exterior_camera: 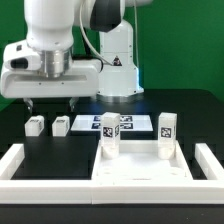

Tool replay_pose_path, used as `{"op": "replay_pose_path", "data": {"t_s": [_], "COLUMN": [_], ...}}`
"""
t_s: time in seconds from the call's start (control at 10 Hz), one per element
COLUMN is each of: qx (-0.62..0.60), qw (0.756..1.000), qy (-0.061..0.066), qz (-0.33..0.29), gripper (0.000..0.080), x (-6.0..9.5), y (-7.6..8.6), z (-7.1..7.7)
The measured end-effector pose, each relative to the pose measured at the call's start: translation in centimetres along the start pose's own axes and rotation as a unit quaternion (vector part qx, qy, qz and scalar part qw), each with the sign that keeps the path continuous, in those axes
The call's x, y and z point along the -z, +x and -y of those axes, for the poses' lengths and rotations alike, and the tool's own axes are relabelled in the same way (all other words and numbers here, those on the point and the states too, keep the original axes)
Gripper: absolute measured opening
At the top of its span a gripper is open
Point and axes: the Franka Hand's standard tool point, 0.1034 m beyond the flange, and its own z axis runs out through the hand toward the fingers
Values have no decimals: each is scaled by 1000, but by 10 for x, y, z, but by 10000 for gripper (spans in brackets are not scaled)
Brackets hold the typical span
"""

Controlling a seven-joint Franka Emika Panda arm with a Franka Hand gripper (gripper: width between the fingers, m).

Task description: Assemble square table

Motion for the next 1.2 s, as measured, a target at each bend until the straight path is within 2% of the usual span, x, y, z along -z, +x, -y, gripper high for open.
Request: {"op": "replay_pose_path", "data": {"t_s": [0.1,0.3,0.4,0.5,0.6,0.7,0.8,0.9,1.2], "qx": [-19,-13,-9,-5,-13,-29,-16,-13,-10], "qw": [997,991,980,973,965,948,952,954,955], "qy": [16,21,29,28,32,38,30,29,26], "qz": [76,133,196,228,259,315,303,298,295], "gripper": [649,649,649,649,649,649,649,649,649], "x": [-9,-13,-13,-16,-17,-24,-32,-27,-34], "y": [-11,-5,-11,-5,-9,-14,4,4,2], "z": [4,4,9,9,12,10,4,7,11]}}
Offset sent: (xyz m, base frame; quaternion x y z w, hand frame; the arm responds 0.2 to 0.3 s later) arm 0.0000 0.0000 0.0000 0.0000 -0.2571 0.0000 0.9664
